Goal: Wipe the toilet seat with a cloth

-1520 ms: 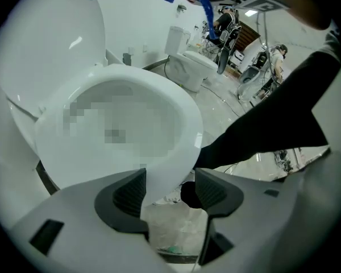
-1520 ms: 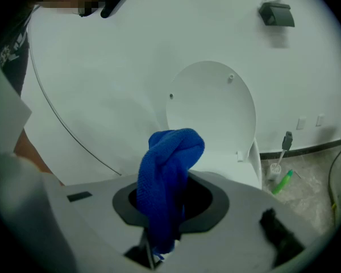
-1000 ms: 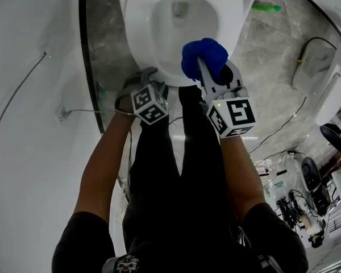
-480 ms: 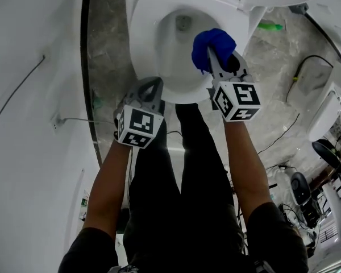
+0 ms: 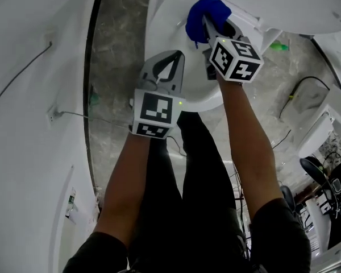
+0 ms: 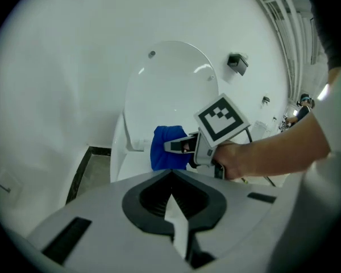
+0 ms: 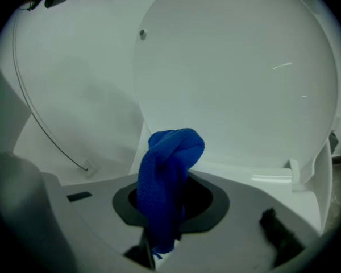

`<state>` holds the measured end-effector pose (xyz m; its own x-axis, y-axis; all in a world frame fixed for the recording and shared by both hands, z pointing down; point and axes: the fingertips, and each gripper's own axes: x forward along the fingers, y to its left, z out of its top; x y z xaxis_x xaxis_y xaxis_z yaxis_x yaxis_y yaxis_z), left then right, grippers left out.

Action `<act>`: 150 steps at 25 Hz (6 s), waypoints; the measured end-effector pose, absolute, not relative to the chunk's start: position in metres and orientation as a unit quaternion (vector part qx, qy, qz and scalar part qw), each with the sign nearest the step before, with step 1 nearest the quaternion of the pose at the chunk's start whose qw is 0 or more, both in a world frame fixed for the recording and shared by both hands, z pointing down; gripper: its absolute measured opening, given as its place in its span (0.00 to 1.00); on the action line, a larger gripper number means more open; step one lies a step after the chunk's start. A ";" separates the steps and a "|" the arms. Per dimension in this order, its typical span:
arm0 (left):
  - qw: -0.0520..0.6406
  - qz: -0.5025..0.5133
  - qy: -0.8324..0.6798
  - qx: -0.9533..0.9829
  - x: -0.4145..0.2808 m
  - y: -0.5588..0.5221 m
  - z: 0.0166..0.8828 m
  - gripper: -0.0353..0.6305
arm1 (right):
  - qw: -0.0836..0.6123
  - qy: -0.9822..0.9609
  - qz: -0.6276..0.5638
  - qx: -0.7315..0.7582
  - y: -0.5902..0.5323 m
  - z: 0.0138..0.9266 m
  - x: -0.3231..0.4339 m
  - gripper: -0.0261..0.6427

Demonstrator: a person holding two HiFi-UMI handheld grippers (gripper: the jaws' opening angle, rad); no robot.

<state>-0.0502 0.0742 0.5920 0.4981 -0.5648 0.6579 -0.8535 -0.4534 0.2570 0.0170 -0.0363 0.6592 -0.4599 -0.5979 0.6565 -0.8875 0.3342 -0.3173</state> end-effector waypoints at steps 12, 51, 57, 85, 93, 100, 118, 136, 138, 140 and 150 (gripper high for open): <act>0.309 0.239 -0.461 0.797 -0.069 0.070 0.601 0.07 | 0.338 -0.775 0.263 0.465 -0.080 0.697 -0.019 0.15; 0.303 0.332 -0.464 0.763 -0.051 0.088 0.656 0.07 | 0.404 -0.689 0.221 0.559 0.087 0.703 0.197 0.15; 0.312 0.337 -0.464 0.758 -0.058 0.102 0.666 0.07 | 0.426 -0.707 0.221 0.519 0.140 0.705 0.181 0.15; 0.306 0.338 -0.484 0.747 -0.135 0.113 0.660 0.07 | 0.459 -0.845 0.127 0.242 0.252 0.709 -0.018 0.15; 0.326 0.333 -0.498 0.731 -0.171 0.123 0.666 0.07 | 0.436 -0.852 0.114 0.267 0.206 0.705 -0.066 0.15; 0.332 0.329 -0.513 0.720 -0.204 0.114 0.666 0.07 | 0.416 -0.866 0.083 0.265 0.151 0.701 -0.105 0.15; 0.322 0.331 -0.500 0.732 -0.204 0.085 0.667 0.07 | 0.359 -0.829 0.093 0.418 -0.022 0.695 -0.079 0.15; 0.284 0.306 -0.481 0.771 -0.157 0.079 0.589 0.07 | 0.244 -0.798 0.179 0.521 0.032 0.546 0.024 0.15; 0.285 0.293 -0.470 0.782 -0.142 0.078 0.563 0.07 | 0.245 -0.788 0.162 0.542 0.056 0.517 0.046 0.15; 0.298 0.268 -0.455 0.795 -0.123 0.075 0.533 0.07 | 0.235 -0.778 0.161 0.560 0.073 0.487 0.065 0.15; 0.257 0.241 -0.419 0.837 -0.060 0.091 0.388 0.07 | 0.229 -0.744 0.173 0.603 0.139 0.371 0.109 0.15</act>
